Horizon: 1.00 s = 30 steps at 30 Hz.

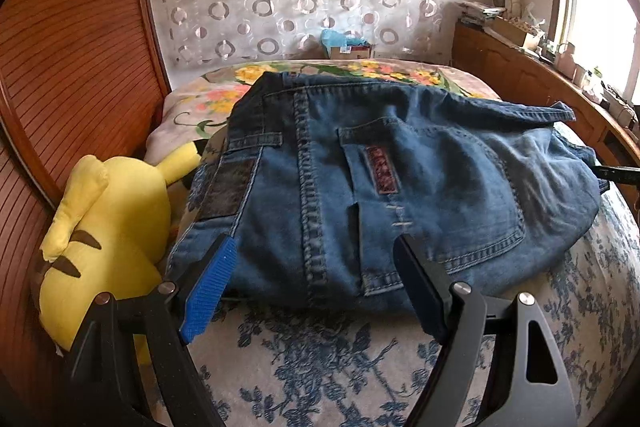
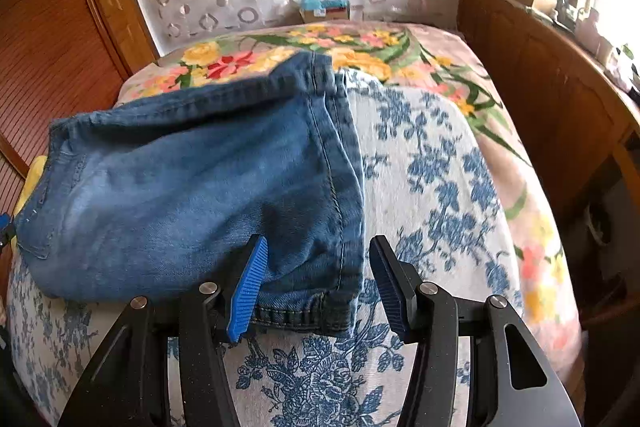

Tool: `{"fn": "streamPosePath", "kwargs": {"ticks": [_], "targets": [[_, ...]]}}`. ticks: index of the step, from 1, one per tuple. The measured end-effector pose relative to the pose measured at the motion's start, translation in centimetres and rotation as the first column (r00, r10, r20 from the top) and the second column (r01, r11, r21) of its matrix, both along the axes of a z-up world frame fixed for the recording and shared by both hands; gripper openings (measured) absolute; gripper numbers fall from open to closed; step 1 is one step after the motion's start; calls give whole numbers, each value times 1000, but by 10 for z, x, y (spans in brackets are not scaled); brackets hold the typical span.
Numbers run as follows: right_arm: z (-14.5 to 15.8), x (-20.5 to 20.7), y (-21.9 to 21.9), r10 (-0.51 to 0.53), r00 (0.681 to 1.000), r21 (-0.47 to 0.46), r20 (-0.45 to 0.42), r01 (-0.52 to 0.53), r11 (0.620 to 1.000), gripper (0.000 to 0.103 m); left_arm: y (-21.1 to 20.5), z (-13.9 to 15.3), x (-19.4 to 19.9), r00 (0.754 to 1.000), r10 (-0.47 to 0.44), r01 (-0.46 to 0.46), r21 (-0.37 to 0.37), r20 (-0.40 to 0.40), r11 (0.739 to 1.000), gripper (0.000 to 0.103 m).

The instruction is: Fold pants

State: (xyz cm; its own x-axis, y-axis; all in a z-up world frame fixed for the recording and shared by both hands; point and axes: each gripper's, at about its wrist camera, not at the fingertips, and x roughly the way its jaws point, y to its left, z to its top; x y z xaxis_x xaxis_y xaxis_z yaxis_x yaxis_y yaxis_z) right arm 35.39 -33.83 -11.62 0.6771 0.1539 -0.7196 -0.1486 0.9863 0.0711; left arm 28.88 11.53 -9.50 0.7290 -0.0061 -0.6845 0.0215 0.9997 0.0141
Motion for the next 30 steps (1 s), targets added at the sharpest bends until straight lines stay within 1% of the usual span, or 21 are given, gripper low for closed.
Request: {"fn": "streamPosePath", "kwargs": {"ticks": [3, 7, 9, 10, 11, 12, 14, 16, 18, 19, 22, 26, 28, 29, 30], "targets": [[-6, 0, 3, -3, 1000, -2, -20, 3, 1000, 55, 6, -3, -1, 1000, 16, -16, -1, -2, 1000, 81], [-6, -6, 10, 0, 1000, -38, 14, 1, 999, 55, 17, -5, -3, 999, 43, -43, -1, -3, 999, 81], [-7, -10, 15, 18, 999, -66, 33, -16, 998, 47, 20, -6, -2, 998, 57, -57, 6, -8, 998, 81], [-8, -14, 19, 33, 999, -67, 39, -31, 997, 29, 23, -6, -1, 998, 69, -69, 12, -9, 998, 81], [-8, -16, 21, 59, 997, -54, 41, -57, 997, 20, 26, -6, -1, 997, 83, -83, 18, -9, 996, 81], [-9, -16, 23, 76, 996, -55, 42, -74, 996, 19, 29, -6, 0, 996, 94, -94, 21, -8, 995, 81], [-11, -20, 28, 100, 993, -89, 60, -95, 992, 18, 38, -4, 0, 993, 122, -122, 15, -3, 992, 82], [-15, -19, 23, 105, 992, -86, 71, -99, 991, 18, 48, -4, 1, 989, 146, -146, -1, -5, 989, 77], [-17, -21, 20, 111, 991, -76, 80, -105, 992, 17, 55, -6, 5, 988, 155, -156, -8, -19, 988, 69], [-19, -22, 20, 115, 990, -81, 87, -108, 991, 17, 59, -8, 8, 986, 161, -162, -6, -32, 987, 67], [-20, -26, 22, 116, 989, -91, 94, -108, 990, 17, 64, -18, 18, 978, 190, -190, 14, -81, 982, 67], [-20, -27, 20, 117, 989, -80, 91, -110, 991, 17, 67, -27, 24, 977, 184, -186, -8, -111, 982, 67], [-20, -28, 19, 116, 989, -79, 90, -109, 991, 17, 65, -27, 24, 978, 180, -181, -4, -108, 983, 62], [-20, -28, 19, 117, 989, -79, 90, -110, 991, 17, 64, -26, 23, 980, 169, -171, -14, -110, 985, 55], [-20, -28, 19, 117, 989, -79, 90, -110, 991, 17, 62, -26, 23, 980, 162, -165, -18, -112, 986, 53]]}}
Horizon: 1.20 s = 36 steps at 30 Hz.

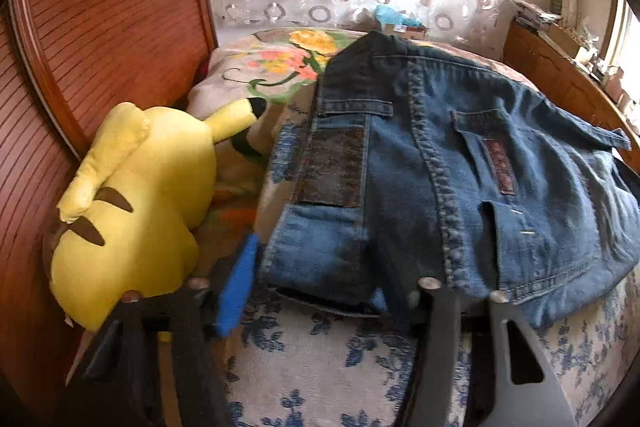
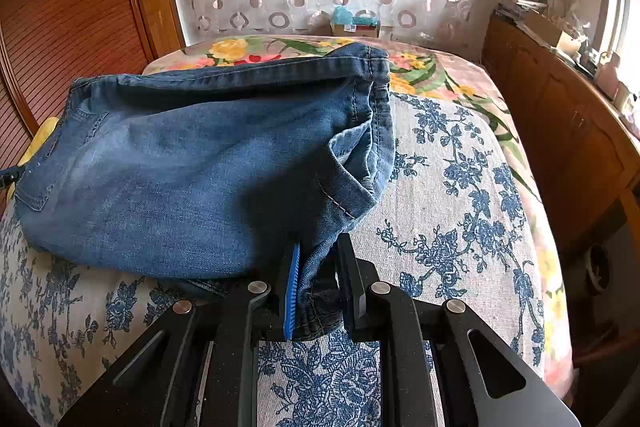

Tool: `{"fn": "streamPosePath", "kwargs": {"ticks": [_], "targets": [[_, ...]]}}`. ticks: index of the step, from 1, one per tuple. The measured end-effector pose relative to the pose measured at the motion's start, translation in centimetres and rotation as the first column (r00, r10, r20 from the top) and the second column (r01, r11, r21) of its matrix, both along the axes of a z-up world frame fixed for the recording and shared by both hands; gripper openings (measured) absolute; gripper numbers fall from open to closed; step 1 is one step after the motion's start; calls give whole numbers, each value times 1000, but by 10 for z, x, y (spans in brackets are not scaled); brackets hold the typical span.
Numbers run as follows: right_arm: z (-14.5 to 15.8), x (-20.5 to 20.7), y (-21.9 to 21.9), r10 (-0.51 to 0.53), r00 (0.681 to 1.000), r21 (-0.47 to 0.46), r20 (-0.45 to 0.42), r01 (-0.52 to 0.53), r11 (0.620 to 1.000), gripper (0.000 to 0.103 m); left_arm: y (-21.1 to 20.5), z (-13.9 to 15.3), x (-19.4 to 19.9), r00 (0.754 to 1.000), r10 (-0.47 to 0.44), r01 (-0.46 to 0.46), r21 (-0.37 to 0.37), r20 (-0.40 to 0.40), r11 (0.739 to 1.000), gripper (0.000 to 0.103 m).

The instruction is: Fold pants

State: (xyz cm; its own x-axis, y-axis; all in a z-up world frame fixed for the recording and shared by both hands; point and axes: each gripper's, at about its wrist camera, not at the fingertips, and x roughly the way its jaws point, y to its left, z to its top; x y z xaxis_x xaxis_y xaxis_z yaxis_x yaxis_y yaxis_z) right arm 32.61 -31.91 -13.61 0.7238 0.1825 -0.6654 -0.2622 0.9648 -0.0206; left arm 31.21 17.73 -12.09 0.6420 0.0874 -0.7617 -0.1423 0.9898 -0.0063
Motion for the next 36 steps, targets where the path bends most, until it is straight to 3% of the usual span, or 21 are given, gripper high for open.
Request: {"fn": "streamPosePath", "kwargs": {"ticks": [1, 6, 9, 13, 25, 36], "targets": [[0, 0, 0, 0, 1000, 0, 0, 0, 1000, 17, -2, 1, 0, 1000, -1, 1, 8, -2, 1000, 52], [1, 1, 0, -1, 1000, -3, 0, 1, 1000, 17, -9, 7, -3, 999, -36, 36, -18, 10, 999, 20], [1, 1, 2, 2, 1000, -5, 0, -2, 1000, 17, -18, 13, -7, 998, -48, 47, 14, 31, 999, 10], [9, 3, -3, 7, 1000, 16, -3, -7, 1000, 13, -21, 32, -16, 995, -45, 44, 18, 85, 999, 8], [65, -61, -36, -15, 986, 39, 164, 9, 999, 12, -36, 93, -71, 969, -88, 88, 10, 230, 996, 7], [52, -147, -70, -50, 986, 58, 159, 41, 997, 13, -53, 93, -131, 960, -145, 156, -27, 239, 987, 7]]}}
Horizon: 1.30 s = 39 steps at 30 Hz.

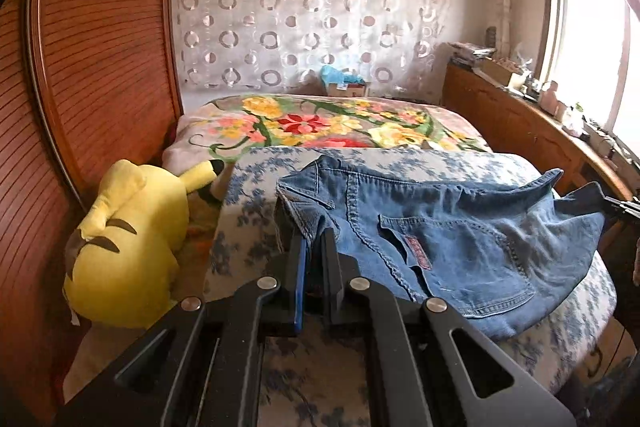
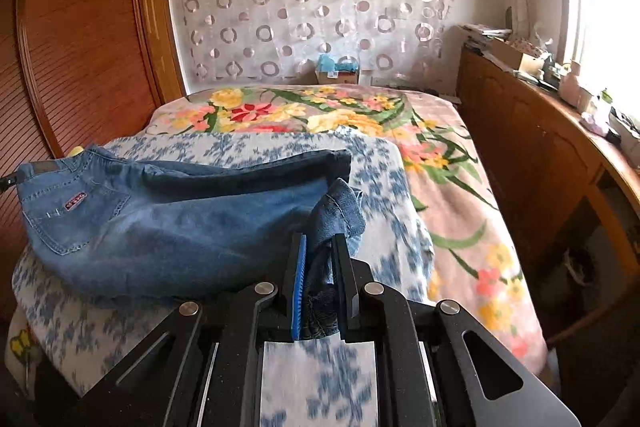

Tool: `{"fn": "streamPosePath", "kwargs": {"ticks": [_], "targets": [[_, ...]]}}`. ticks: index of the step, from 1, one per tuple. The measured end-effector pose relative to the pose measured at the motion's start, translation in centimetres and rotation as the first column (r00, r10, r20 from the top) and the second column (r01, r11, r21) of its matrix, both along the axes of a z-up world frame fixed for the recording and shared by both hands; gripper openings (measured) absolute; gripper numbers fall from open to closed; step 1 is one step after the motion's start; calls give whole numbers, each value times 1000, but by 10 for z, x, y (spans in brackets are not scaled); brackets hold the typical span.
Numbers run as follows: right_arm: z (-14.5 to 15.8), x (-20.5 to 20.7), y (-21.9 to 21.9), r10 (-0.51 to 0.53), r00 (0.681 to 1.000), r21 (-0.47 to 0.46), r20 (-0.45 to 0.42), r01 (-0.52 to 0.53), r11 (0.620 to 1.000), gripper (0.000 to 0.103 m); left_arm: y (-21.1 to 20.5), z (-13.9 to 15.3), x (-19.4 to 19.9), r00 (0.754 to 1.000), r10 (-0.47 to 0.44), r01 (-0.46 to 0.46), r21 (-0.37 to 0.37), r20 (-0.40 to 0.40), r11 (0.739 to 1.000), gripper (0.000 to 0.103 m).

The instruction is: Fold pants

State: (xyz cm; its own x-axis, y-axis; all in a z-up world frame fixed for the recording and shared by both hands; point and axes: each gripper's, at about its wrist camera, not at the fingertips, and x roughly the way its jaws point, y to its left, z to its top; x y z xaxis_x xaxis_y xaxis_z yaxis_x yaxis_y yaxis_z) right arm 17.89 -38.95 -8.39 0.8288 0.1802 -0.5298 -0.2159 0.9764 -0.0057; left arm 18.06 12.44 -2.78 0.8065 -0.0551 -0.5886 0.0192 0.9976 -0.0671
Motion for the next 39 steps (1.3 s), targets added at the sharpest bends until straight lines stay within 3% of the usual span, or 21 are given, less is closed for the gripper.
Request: {"fn": "streamPosePath", "kwargs": {"ticks": [6, 13, 16, 19, 21, 25, 27, 39], "targets": [[12, -31, -13, -27, 1000, 23, 10, 26, 999, 13, -4, -1, -28, 1000, -28, 28, -47, -3, 999, 7], [-12, -27, -12, -42, 995, 40, -85, 46, 998, 13, -3, -34, -31, 995, -27, 24, -35, -94, 999, 8], [-17, -22, -15, -55, 993, 66, -106, 63, 996, 15, -6, -40, -31, 991, -30, 29, -16, -127, 999, 13], [-17, -21, -21, -75, 990, 63, -118, 83, 995, 22, -9, -40, -31, 991, -32, 32, 1, -132, 999, 25], [-12, -18, -24, -89, 990, 73, -114, 97, 993, 27, -10, -35, -32, 992, -29, 30, 12, -121, 999, 41], [-8, -22, -25, -98, 991, 100, -96, 108, 989, 40, -15, -23, -33, 995, -42, 42, 4, -86, 999, 61], [-12, -22, -20, -94, 991, 97, -98, 103, 990, 41, -19, -22, -31, 996, -46, 47, 8, -81, 999, 83], [-30, -17, -24, -73, 990, 126, -122, 88, 988, 49, -88, -28, 6, 984, -152, 154, 13, -96, 988, 83]]}}
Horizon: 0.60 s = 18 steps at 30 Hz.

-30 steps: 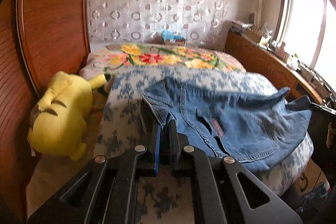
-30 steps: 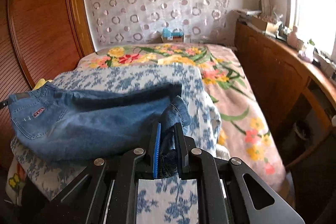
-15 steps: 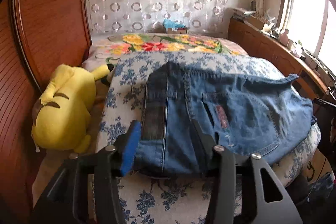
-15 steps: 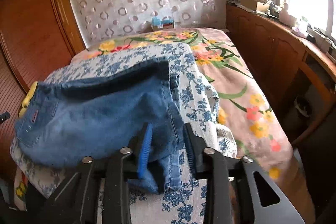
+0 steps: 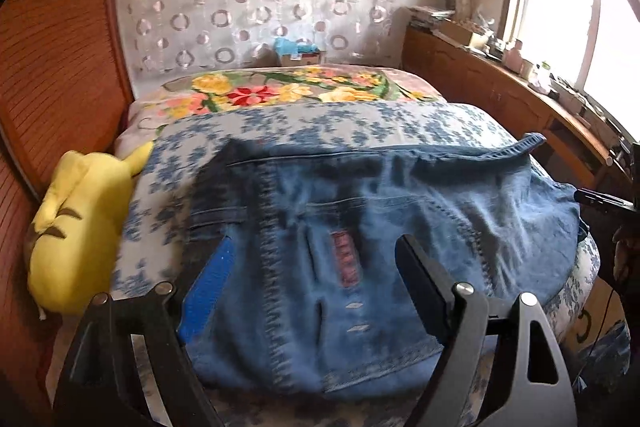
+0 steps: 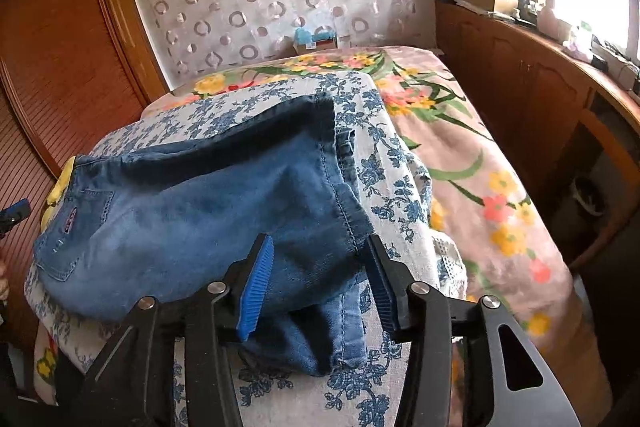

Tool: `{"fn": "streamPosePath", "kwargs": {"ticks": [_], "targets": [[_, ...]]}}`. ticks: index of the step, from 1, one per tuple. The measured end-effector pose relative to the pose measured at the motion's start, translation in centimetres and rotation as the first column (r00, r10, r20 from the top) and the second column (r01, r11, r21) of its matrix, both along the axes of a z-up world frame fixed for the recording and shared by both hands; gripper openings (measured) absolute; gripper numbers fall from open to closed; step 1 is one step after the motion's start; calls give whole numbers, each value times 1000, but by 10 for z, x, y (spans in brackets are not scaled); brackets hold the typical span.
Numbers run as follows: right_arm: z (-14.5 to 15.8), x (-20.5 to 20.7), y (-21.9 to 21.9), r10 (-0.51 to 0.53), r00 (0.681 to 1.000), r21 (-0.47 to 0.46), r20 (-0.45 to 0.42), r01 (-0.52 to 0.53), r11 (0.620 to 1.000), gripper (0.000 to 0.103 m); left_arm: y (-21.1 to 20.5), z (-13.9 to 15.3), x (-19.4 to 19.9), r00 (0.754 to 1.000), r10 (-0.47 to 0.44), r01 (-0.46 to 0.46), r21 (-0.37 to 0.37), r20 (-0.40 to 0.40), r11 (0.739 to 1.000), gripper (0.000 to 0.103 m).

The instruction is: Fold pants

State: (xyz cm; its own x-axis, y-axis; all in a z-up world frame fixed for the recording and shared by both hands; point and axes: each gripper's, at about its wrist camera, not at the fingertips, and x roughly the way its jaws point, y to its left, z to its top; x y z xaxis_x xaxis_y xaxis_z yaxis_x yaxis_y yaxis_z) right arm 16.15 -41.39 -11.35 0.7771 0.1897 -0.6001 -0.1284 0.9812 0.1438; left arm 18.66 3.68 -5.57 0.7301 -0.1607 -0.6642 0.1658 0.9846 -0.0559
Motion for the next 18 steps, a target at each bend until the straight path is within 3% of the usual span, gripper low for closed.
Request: {"fn": "streamPosePath", "kwargs": {"ticks": [18], "targets": [[-20, 20, -25, 32, 998, 72, -47, -29, 997, 49, -109, -11, 42, 988, -139, 142, 45, -60, 989, 83]]}}
